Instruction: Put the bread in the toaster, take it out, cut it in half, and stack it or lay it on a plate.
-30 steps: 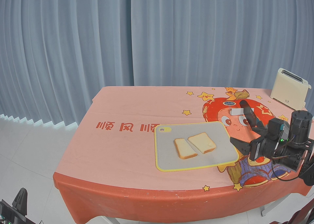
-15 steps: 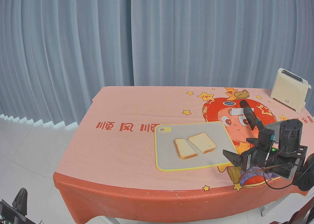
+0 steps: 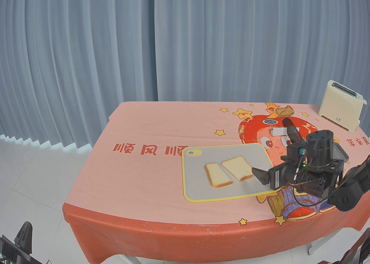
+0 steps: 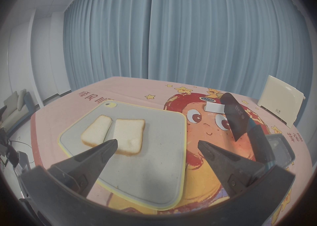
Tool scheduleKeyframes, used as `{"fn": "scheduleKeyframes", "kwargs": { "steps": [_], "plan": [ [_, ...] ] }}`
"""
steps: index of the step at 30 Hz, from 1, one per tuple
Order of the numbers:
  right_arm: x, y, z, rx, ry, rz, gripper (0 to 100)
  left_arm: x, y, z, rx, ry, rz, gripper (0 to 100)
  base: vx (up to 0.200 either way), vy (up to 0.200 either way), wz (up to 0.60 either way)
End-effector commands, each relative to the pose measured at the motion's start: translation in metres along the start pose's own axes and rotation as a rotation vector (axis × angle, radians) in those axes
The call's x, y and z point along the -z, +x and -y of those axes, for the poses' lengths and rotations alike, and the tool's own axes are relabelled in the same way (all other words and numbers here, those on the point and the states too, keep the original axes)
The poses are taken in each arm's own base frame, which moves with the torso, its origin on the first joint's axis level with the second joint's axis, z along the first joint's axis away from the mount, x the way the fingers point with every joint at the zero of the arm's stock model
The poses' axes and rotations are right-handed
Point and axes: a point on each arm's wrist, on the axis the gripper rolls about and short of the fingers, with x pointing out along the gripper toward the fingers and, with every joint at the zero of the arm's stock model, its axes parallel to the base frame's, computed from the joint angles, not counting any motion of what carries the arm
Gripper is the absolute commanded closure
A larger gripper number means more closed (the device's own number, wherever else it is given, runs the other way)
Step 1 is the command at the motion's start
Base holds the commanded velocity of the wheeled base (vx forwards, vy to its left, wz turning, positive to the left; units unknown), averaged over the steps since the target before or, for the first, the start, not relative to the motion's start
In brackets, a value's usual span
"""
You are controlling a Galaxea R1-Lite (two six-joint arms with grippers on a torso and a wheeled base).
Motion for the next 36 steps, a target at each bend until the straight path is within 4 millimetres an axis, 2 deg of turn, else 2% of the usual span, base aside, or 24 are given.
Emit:
{"fn": "scheduleKeyframes", "kwargs": {
  "steps": [1, 6, 7, 10, 18, 36],
  "plan": [
    [-0.022, 0.016, -0.003, 0.012, -0.01, -0.038, 0, 0.005, 0.001, 0.0, -0.002, -0.001, -0.017, 100, 0.0, 0.0, 0.0],
    [-0.033, 0.019, -0.004, 0.015, -0.015, -0.064, 0, 0.005, 0.001, 0.0, -0.001, 0.0, -0.017, 100, 0.0, 0.0, 0.0],
    [-0.04, 0.026, -0.004, 0.019, -0.013, -0.066, 0, 0.005, 0.001, 0.0, 0.001, 0.0, -0.019, 100, 0.0, 0.0, 0.0],
    [-0.035, 0.044, -0.002, 0.032, -0.007, -0.093, 0, 0.005, 0.001, 0.0, 0.001, 0.0, -0.017, 100, 0.0, 0.0, 0.0],
    [-0.031, 0.06, -0.001, 0.042, -0.006, -0.117, 0, 0.005, 0.001, 0.0, 0.001, 0.0, -0.017, 100, 0.0, 0.0, 0.0],
    [-0.027, 0.064, 0.001, 0.053, -0.012, -0.14, 0, 0.005, 0.001, 0.0, 0.001, 0.0, -0.019, 100, 0.0, 0.0, 0.0]
  ]
}}
